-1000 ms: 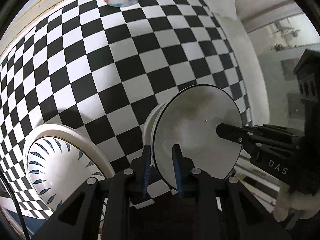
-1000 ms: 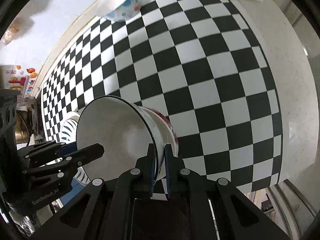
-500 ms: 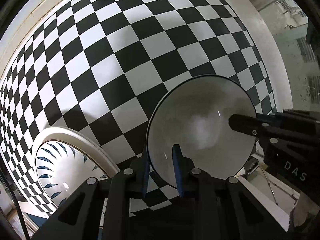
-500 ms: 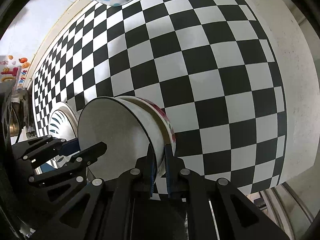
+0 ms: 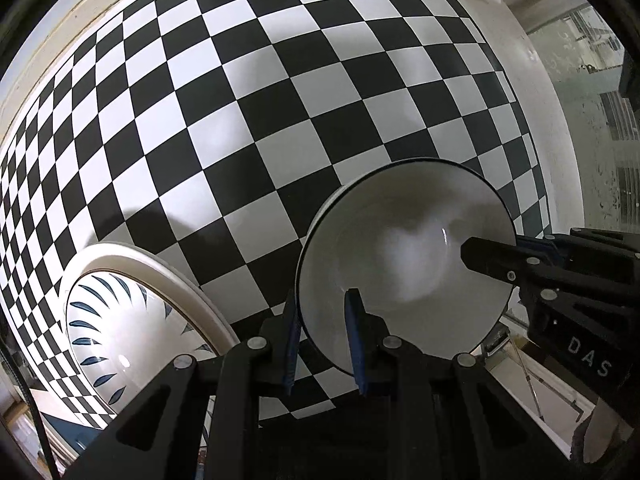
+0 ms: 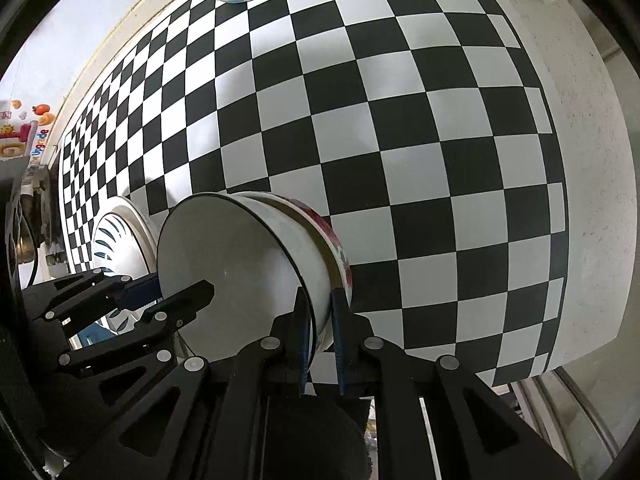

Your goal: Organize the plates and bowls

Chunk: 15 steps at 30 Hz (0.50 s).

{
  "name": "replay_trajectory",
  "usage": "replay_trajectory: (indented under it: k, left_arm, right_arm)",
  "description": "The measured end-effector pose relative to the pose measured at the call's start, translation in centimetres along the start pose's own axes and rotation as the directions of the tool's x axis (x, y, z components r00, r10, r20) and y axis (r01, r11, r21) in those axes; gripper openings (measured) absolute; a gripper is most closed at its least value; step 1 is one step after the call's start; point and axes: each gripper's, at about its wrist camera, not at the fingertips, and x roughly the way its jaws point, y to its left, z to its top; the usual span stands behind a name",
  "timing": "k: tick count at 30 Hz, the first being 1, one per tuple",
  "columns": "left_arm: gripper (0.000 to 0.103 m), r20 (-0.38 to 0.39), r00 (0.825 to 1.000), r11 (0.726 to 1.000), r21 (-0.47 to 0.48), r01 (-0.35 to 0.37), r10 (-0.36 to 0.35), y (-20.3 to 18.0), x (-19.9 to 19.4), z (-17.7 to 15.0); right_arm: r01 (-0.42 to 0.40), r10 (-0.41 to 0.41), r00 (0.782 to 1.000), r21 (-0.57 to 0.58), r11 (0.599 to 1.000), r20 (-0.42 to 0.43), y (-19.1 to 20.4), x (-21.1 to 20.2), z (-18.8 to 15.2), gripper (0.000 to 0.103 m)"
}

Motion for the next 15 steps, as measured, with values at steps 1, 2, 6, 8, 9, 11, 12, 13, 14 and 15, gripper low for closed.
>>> replay_trajectory:
  k: [1, 2, 6, 8, 9, 11, 12, 13, 14, 15]
  left_arm:
    - [0.019, 0.000, 1.000, 1.000, -0.003, 0.001, -0.001, 0.3, -0.1, 0.1]
    - [0.019, 0.001, 1.000, 1.000, -0.007, 0.004, -0.004, 0.3, -0.1, 0.1]
    - [0.019, 0.007, 1.000, 1.000, -0.007, -0.003, 0.003, 0.1, -0.3, 0.2]
    - [0.019, 0.010, 1.000, 1.000, -0.005, -0.008, 0.008, 0.2, -0.6, 0.2]
    - [0.019, 0.010, 1.000, 1.000, -0.006, -0.008, 0.008, 0.1, -0.6, 0.3]
    - [0.019, 0.011, 1.000, 1.000, -0.008, -0.006, 0.006, 0.2, -0.9, 0.2]
    - [0.019, 0.013, 1.000, 1.000, -0.012, -0.004, 0.004, 0.0, -1.1, 0.1]
    - [0.019, 0.015, 1.000, 1.000, -0.016, 0.002, -0.001, 0.1, -1.3, 0.0]
    - [0.019, 0.019, 1.000, 1.000, -0.023, 0.011, -0.011, 0.3, -1.8, -0.1]
    - [0.019, 0.025, 1.000, 0.999, -0.030, 0.020, -0.019, 0.4, -2.1, -0.3]
  right_arm:
    - [0.002, -0.002, 1.000, -0.001, 1.000, 0.000, 0.0, -0.1, 0.0, 0.013]
    - [0.003, -0.003, 1.000, 0.000, 1.000, 0.002, 0.0, -0.2, 0.0, 0.013]
    - [0.015, -0.015, 1.000, -0.007, 1.000, 0.025, 0.0, -1.1, -0.1, 0.018]
    - [0.019, -0.018, 1.000, -0.017, 1.000, 0.024, 0.1, -1.4, 0.0, 0.018]
    - [0.019, -0.019, 1.000, -0.018, 1.000, 0.023, 0.1, -1.4, 0.0, 0.018]
    - [0.018, -0.018, 1.000, -0.018, 1.000, 0.020, 0.1, -1.4, 0.1, 0.018]
    - [0.017, -0.017, 1.000, -0.016, 1.000, 0.022, 0.1, -1.4, 0.1, 0.018]
    - [0.014, -0.013, 1.000, -0.014, 1.000, 0.023, 0.0, -1.5, 0.0, 0.018]
    - [0.008, -0.008, 1.000, -0.011, 1.000, 0.025, 0.0, -1.6, 0.0, 0.018]
    - [0.002, -0.002, 1.000, -0.008, 1.000, 0.027, -0.1, -1.7, 0.0, 0.018]
